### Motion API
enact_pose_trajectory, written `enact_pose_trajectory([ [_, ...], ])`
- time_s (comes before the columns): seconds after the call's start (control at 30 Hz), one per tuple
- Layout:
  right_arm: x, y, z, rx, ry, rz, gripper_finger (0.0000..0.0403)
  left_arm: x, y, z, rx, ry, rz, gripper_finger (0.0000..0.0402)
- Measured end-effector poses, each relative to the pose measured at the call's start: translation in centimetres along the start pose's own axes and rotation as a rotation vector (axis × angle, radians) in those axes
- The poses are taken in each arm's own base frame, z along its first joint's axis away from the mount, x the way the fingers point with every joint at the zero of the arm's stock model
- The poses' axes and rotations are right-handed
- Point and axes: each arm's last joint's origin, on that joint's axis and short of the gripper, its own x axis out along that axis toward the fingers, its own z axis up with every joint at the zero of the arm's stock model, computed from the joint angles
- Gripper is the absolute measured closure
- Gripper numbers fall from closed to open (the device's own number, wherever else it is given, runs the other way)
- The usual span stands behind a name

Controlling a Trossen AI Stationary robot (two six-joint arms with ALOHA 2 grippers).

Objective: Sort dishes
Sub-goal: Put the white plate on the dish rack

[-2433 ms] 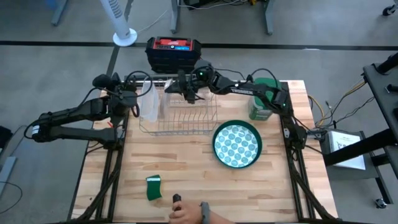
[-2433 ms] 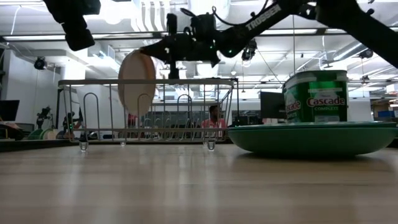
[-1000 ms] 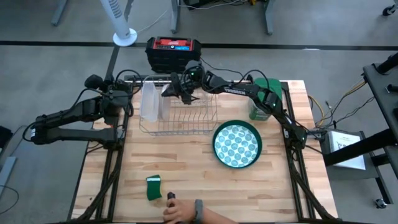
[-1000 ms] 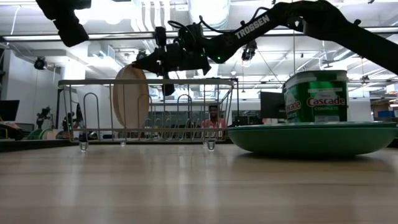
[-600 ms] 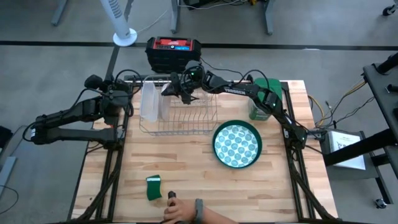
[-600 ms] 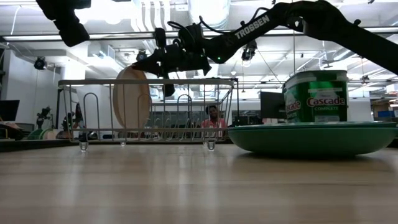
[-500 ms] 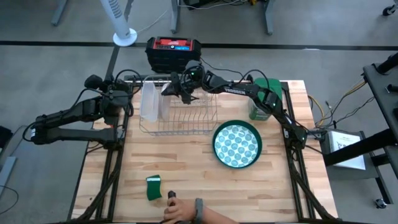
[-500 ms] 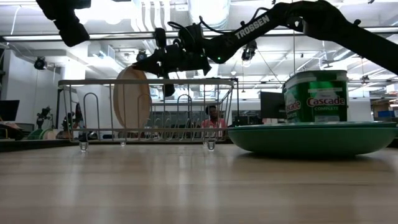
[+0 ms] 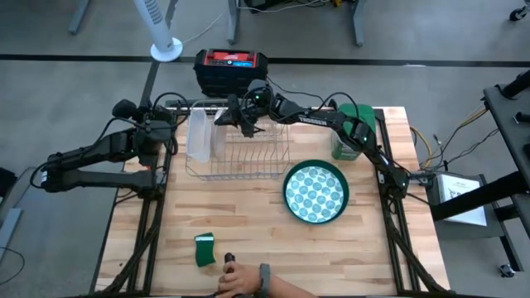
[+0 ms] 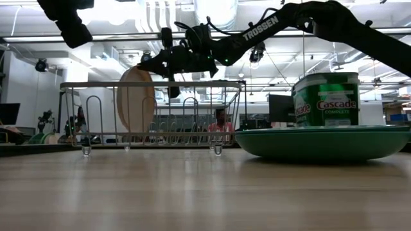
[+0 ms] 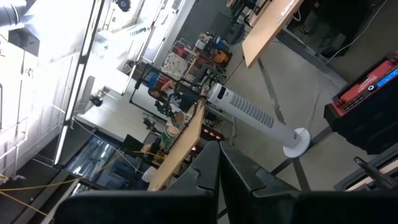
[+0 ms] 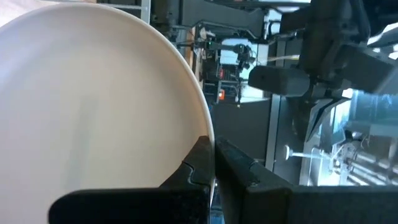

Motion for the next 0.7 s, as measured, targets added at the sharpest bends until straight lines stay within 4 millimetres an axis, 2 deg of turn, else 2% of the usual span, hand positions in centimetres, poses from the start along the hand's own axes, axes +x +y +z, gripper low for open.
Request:
enact_pose_trajectory([
  [0.23, 0.0, 0.2, 0.0, 0.053, 0.024, 0.006, 0.0403, 0.0, 0.0, 0.0, -0.005, 0.000, 0.000, 0.0401],
  [0.57, 0.8, 2.7, -0.4, -0.027, -0.020, -0.024, 0.0403, 0.0, 0.0, 0.0, -0.003, 0.000, 0.000, 0.0401],
  [0.7, 0.9, 2.8, -0.4, -0.027, -0.022, -0.024, 0.0403, 0.0, 0.0, 0.0, -0.002, 0.000, 0.000, 0.0401],
])
